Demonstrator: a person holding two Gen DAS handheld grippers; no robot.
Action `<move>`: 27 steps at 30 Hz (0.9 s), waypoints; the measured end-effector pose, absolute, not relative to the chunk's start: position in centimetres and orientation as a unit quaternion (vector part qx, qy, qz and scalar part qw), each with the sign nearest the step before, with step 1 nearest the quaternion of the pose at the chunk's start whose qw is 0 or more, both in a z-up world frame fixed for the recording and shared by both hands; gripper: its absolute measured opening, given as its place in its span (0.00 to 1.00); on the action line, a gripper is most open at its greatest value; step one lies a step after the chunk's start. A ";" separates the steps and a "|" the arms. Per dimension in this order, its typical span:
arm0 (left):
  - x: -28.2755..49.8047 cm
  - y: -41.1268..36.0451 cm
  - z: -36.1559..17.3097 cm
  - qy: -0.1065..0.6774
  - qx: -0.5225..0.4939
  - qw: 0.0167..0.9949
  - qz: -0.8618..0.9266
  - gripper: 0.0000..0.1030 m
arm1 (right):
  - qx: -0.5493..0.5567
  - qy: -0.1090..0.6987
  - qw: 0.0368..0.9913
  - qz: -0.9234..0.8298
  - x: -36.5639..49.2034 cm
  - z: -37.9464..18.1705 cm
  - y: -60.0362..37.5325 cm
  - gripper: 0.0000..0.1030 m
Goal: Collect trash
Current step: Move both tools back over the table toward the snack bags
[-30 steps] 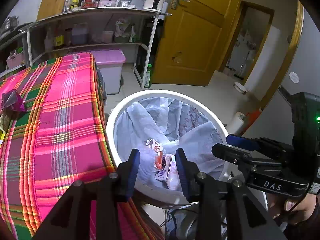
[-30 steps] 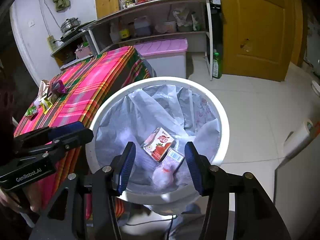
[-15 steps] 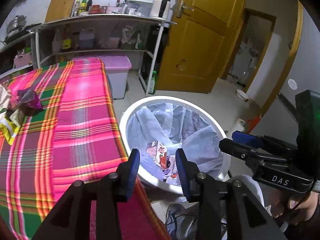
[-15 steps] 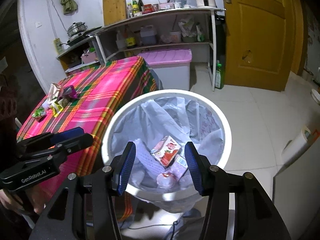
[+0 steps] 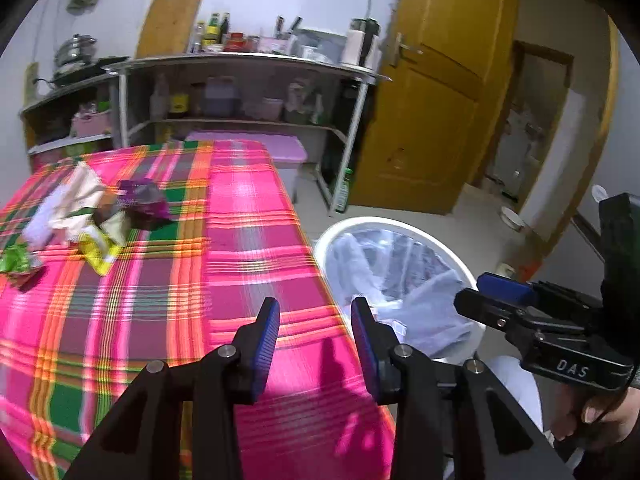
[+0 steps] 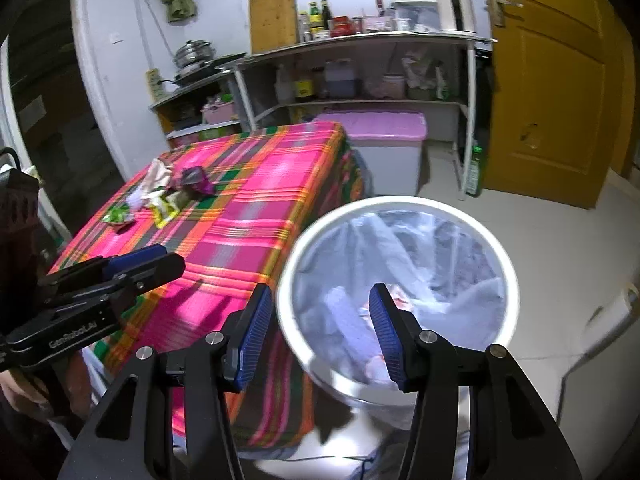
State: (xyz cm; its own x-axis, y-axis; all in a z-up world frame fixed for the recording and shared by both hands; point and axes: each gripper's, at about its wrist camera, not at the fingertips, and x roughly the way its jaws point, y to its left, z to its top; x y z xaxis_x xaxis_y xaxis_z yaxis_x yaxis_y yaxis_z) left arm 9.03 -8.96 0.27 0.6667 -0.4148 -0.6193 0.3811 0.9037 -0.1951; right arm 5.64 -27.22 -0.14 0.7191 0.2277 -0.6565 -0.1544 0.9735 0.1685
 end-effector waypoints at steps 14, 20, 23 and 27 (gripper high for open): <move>8.6 -1.6 0.1 0.341 -0.044 0.931 -0.125 0.36 | 0.017 0.370 0.909 0.192 7.7 -0.2 -20.7 0.50; 8.7 1.6 0.3 0.334 -0.059 0.935 -0.104 0.36 | -0.005 0.369 0.903 0.218 8.9 0.3 -18.1 0.50; 9.0 3.4 0.6 0.328 -0.065 0.939 -0.085 0.36 | -0.019 0.369 0.901 0.228 9.7 0.7 -16.5 0.50; 9.8 6.1 0.8 0.325 -0.077 0.941 -0.058 0.36 | -0.033 0.370 0.897 0.240 10.8 1.2 -14.5 0.50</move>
